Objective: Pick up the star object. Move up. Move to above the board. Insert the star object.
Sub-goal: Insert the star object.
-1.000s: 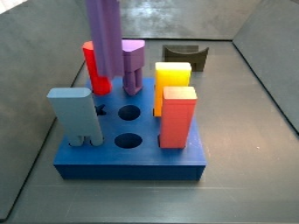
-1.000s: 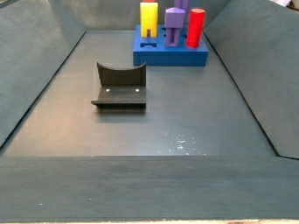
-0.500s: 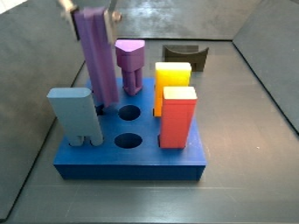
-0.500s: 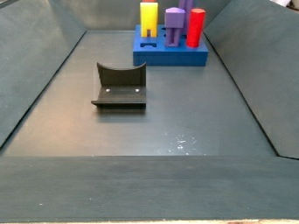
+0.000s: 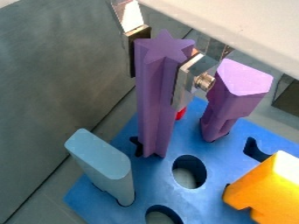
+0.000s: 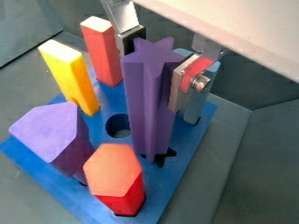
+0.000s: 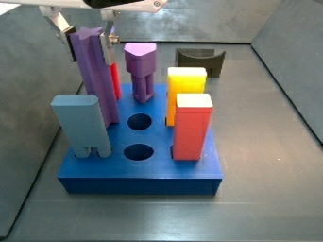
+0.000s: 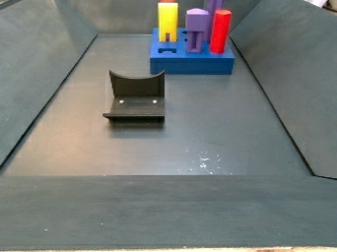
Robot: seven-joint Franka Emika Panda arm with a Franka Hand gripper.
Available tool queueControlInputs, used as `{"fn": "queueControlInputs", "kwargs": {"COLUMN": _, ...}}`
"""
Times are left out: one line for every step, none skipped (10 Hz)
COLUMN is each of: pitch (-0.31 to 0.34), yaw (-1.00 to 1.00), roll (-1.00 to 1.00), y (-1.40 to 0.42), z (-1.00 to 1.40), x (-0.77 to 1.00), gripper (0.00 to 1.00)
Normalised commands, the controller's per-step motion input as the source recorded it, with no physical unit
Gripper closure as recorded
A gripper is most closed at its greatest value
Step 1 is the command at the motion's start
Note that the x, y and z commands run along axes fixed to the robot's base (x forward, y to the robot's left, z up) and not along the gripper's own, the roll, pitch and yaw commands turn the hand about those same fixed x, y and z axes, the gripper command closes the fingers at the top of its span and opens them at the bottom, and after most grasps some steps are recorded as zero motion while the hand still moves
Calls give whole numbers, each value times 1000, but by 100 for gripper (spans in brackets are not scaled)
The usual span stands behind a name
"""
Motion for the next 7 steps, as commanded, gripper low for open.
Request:
{"fn": "queueControlInputs", "kwargs": {"pitch": 0, "yaw": 0, "roll": 56, "y": -100, "z": -306, "x": -249, "gripper": 100}}
{"fn": "queueControlInputs", "kwargs": {"pitch": 0, "yaw": 0, "roll": 113, "y": -6, "z": -346, "x": -274, "gripper": 100}}
{"fn": "queueControlInputs", "kwargs": {"pitch": 0, "yaw": 86, "roll": 146, "y": 0, "z": -343, "x": -249, "gripper": 100}}
{"fn": "queueControlInputs", "kwargs": {"pitch": 0, "yaw": 191, "roll": 146, "y": 0, "z": -354, "x": -174, "gripper": 100}}
{"fn": "queueControlInputs", "kwargs": {"pitch": 0, "yaw": 151, "roll": 120, "y": 0, "z": -386, "x": -29, "gripper": 100}}
{"fn": "queueControlInputs", "kwargs": {"pitch": 0, "yaw": 86, "roll": 117, "y": -29, "z": -626, "x": 0, "gripper": 100}}
{"fn": "queueControlInputs", "kwargs": {"pitch": -1, "yaw": 23, "roll": 130, "y": -54, "z": -791, "x": 0, "gripper": 100}}
